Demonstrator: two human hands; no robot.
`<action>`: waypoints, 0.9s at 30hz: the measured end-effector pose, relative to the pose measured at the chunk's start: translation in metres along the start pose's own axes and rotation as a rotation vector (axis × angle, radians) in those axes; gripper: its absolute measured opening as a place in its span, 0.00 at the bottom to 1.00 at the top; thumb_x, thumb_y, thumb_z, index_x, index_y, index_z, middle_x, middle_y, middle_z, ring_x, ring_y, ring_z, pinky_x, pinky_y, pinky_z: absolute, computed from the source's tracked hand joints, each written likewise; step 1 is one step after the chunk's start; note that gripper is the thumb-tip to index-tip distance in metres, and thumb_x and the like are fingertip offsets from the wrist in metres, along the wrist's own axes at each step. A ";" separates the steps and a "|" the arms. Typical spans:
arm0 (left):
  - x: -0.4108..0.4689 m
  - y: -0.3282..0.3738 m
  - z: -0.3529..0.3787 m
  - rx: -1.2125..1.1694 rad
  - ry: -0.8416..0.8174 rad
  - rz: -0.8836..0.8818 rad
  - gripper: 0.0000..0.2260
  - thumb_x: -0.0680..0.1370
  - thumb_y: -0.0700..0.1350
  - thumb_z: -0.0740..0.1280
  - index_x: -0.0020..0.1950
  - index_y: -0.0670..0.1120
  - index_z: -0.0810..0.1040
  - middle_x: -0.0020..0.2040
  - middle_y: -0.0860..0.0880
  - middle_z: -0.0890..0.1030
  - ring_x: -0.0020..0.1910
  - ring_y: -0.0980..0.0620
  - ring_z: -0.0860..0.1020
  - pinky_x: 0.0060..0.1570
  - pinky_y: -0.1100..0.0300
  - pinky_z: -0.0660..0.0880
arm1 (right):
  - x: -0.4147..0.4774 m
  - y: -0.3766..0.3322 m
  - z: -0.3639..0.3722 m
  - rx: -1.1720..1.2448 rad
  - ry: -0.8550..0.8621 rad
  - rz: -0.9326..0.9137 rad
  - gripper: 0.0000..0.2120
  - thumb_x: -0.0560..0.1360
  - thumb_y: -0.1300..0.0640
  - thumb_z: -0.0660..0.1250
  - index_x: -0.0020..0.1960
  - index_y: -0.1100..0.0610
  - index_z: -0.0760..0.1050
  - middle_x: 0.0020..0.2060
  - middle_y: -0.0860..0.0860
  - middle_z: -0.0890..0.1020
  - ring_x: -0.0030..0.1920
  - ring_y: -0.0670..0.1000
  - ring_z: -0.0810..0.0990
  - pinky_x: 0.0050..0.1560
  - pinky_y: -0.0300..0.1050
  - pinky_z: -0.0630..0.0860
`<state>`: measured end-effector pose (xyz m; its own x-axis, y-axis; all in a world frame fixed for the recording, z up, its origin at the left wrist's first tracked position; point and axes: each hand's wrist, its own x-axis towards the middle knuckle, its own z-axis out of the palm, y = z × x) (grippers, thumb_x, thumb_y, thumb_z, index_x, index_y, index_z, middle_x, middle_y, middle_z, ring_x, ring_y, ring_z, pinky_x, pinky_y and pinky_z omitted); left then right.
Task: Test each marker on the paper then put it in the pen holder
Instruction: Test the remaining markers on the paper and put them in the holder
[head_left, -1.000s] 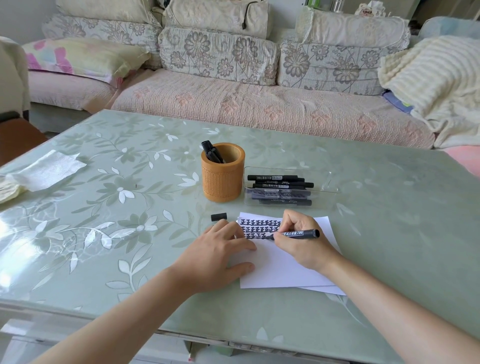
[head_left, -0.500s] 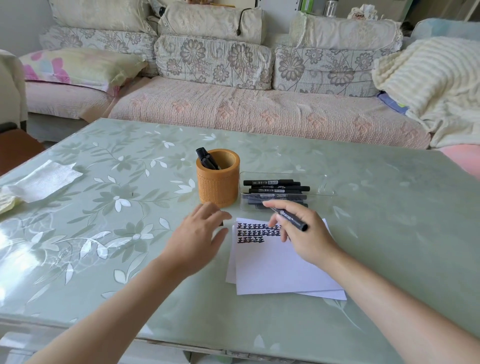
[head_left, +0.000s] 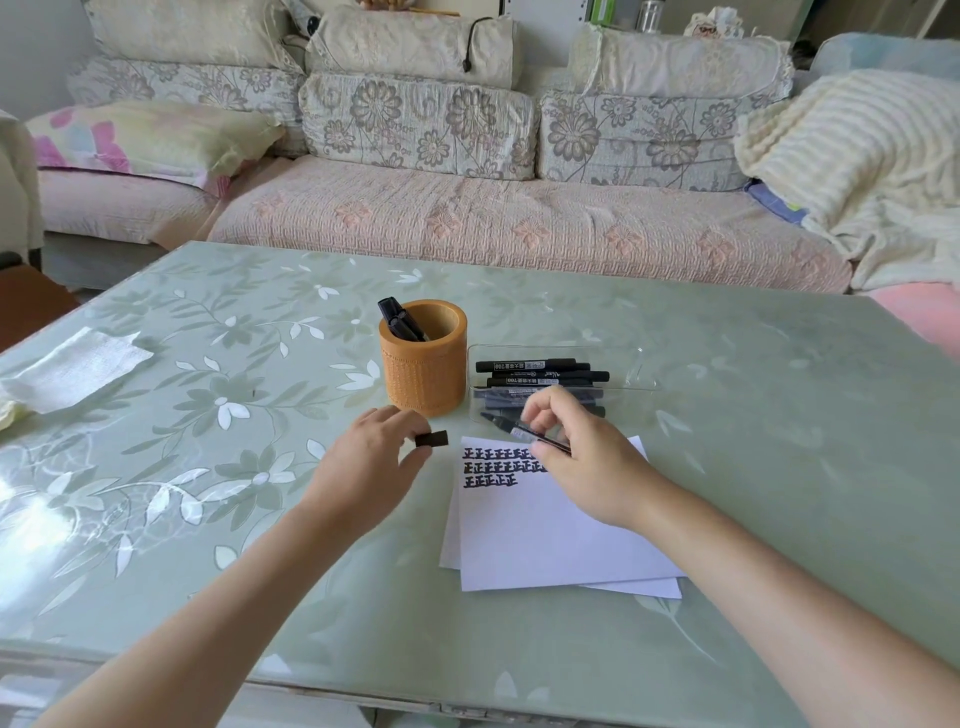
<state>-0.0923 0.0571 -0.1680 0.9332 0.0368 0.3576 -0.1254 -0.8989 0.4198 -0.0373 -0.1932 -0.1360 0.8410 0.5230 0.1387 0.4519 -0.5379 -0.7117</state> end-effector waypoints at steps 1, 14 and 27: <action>0.000 0.003 -0.001 -0.023 0.012 0.020 0.03 0.76 0.47 0.69 0.49 0.52 0.78 0.43 0.58 0.76 0.44 0.54 0.75 0.41 0.54 0.75 | 0.000 0.000 0.000 -0.028 0.005 -0.006 0.12 0.78 0.59 0.63 0.55 0.42 0.71 0.49 0.37 0.76 0.47 0.40 0.75 0.51 0.42 0.74; -0.006 0.026 -0.009 -0.130 0.003 0.132 0.04 0.76 0.46 0.70 0.50 0.52 0.79 0.40 0.65 0.72 0.42 0.64 0.73 0.36 0.74 0.66 | 0.001 0.000 0.006 -0.182 0.016 -0.080 0.12 0.76 0.60 0.67 0.53 0.45 0.79 0.50 0.38 0.78 0.52 0.44 0.77 0.53 0.47 0.75; -0.002 0.027 -0.013 -0.190 -0.115 0.227 0.06 0.79 0.48 0.66 0.52 0.52 0.82 0.40 0.56 0.75 0.40 0.59 0.73 0.37 0.63 0.70 | -0.004 -0.004 0.010 -0.096 0.058 -0.188 0.08 0.72 0.59 0.73 0.51 0.52 0.83 0.44 0.41 0.81 0.46 0.42 0.78 0.46 0.37 0.73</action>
<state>-0.1019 0.0388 -0.1466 0.9047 -0.2151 0.3679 -0.3857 -0.7802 0.4924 -0.0458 -0.1864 -0.1403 0.7541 0.5821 0.3042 0.6259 -0.4964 -0.6015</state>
